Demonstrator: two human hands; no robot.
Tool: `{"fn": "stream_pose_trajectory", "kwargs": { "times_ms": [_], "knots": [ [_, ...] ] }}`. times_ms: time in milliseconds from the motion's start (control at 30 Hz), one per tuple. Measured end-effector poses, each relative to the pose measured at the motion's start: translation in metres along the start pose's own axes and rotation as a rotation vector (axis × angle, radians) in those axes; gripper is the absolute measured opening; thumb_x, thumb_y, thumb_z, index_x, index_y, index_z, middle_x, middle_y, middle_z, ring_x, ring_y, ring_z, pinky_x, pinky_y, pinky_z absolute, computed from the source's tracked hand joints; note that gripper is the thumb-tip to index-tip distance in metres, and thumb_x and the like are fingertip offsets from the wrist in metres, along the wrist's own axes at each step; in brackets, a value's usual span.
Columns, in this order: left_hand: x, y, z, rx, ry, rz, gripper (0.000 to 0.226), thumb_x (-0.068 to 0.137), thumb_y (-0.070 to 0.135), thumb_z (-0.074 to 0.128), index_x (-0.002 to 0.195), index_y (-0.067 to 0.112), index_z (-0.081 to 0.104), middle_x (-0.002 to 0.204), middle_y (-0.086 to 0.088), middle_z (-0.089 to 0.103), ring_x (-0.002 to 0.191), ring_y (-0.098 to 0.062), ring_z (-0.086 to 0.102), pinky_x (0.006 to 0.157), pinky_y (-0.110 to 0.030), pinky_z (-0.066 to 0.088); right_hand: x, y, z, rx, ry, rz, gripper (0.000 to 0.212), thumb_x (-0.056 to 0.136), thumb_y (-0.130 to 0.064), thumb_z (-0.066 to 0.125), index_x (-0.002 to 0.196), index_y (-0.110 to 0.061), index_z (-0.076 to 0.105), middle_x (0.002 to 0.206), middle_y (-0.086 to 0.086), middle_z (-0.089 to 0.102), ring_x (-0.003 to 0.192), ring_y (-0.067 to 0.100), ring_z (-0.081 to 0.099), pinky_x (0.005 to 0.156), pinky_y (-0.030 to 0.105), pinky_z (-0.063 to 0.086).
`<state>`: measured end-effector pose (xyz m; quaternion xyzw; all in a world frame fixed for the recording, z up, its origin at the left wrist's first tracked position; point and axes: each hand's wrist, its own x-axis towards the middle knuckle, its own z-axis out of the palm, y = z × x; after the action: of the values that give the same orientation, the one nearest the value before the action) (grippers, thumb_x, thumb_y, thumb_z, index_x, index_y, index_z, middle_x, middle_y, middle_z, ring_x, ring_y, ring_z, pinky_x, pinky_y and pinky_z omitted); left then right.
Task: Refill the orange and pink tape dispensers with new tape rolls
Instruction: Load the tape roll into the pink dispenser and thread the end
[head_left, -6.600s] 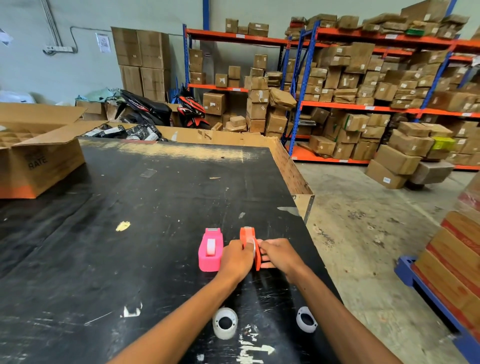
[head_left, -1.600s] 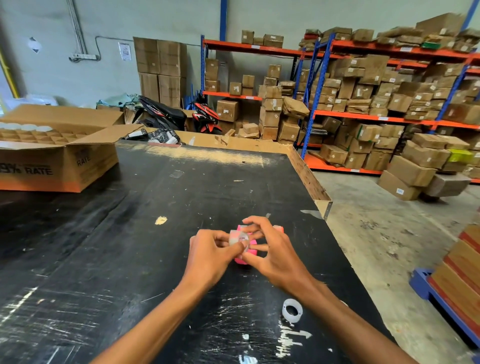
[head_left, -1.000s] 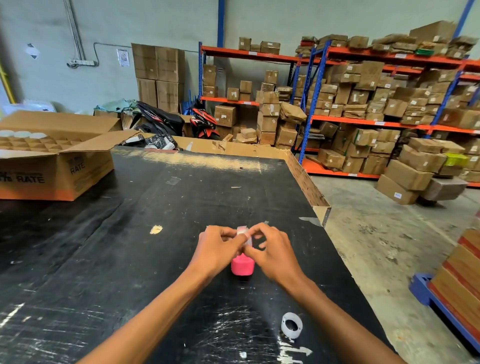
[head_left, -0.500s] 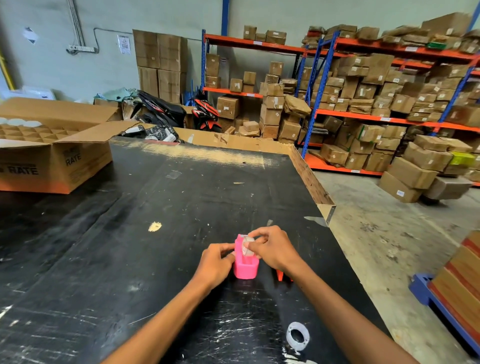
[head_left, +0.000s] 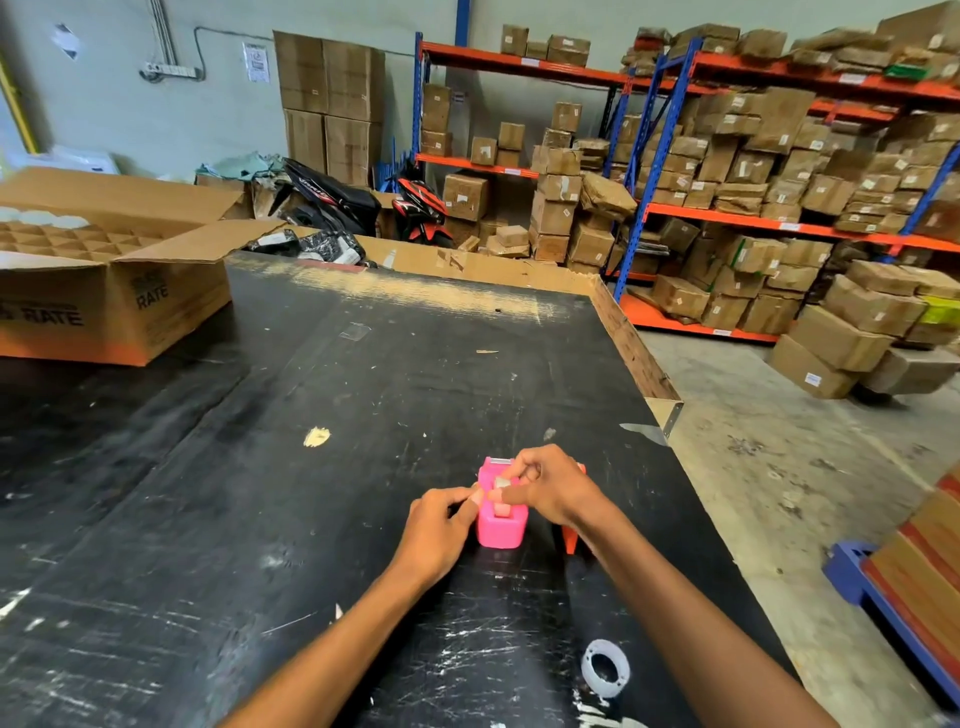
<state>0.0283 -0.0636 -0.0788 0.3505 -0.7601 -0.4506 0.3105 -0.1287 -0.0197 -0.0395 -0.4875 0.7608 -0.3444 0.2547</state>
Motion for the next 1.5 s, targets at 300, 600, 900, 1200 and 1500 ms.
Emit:
{"fn": "stream_pose_trajectory", "kwargs": {
  "times_ms": [300, 600, 900, 1200, 1500],
  "knots": [
    [0.003, -0.006, 0.002, -0.047, 0.027, -0.013, 0.026, 0.093, 0.024, 0.054, 0.113, 0.016, 0.070, 0.111, 0.006, 0.070, 0.103, 0.003, 0.058, 0.072, 0.007, 0.038, 0.005, -0.008, -0.013, -0.172, -0.155, 0.017, 0.036, 0.075, -0.033, 0.078, 0.105, -0.017, 0.068, 0.076, -0.004, 0.054, 0.071, 0.010, 0.051, 0.066, 0.025, 0.039],
    [0.002, -0.007, 0.003, -0.073, 0.035, -0.020, 0.025, 0.093, 0.023, 0.054, 0.110, 0.016, 0.071, 0.098, 0.018, 0.066, 0.087, 0.012, 0.057, 0.071, 0.005, 0.040, 0.009, -0.010, -0.023, -0.200, -0.285, 0.004, 0.026, 0.081, -0.030, 0.072, 0.097, -0.010, 0.075, 0.084, 0.004, 0.070, 0.080, 0.017, 0.062, 0.083, 0.031, 0.049],
    [0.004, -0.003, 0.003, -0.076, 0.052, -0.073, 0.026, 0.091, 0.026, 0.057, 0.110, 0.018, 0.072, 0.108, 0.009, 0.072, 0.096, 0.004, 0.062, 0.073, 0.004, 0.041, 0.016, -0.014, -0.028, -0.143, -0.201, -0.089, 0.006, 0.078, -0.016, 0.076, 0.073, -0.015, 0.072, 0.065, 0.001, 0.062, 0.060, 0.010, 0.052, 0.056, 0.022, 0.045],
    [0.012, 0.000, 0.012, -0.082, 0.135, -0.100, 0.025, 0.071, 0.037, 0.077, 0.080, 0.014, 0.073, 0.086, 0.003, 0.077, 0.086, -0.008, 0.069, 0.080, -0.024, 0.051, 0.037, -0.008, -0.035, -0.186, -0.171, -0.151, 0.009, 0.082, -0.008, 0.069, 0.082, -0.007, 0.077, 0.059, -0.005, 0.065, 0.050, 0.000, 0.056, 0.054, 0.015, 0.046],
    [0.012, -0.002, 0.012, -0.149, 0.113, -0.083, 0.021, 0.074, 0.032, 0.077, 0.078, 0.011, 0.072, 0.088, 0.002, 0.077, 0.084, -0.003, 0.068, 0.069, -0.002, 0.043, 0.061, -0.002, -0.035, -0.213, -0.157, -0.197, 0.011, 0.082, -0.014, 0.072, 0.087, -0.007, 0.078, 0.073, 0.002, 0.073, 0.062, -0.003, 0.061, 0.060, 0.015, 0.048]
  ]
}}
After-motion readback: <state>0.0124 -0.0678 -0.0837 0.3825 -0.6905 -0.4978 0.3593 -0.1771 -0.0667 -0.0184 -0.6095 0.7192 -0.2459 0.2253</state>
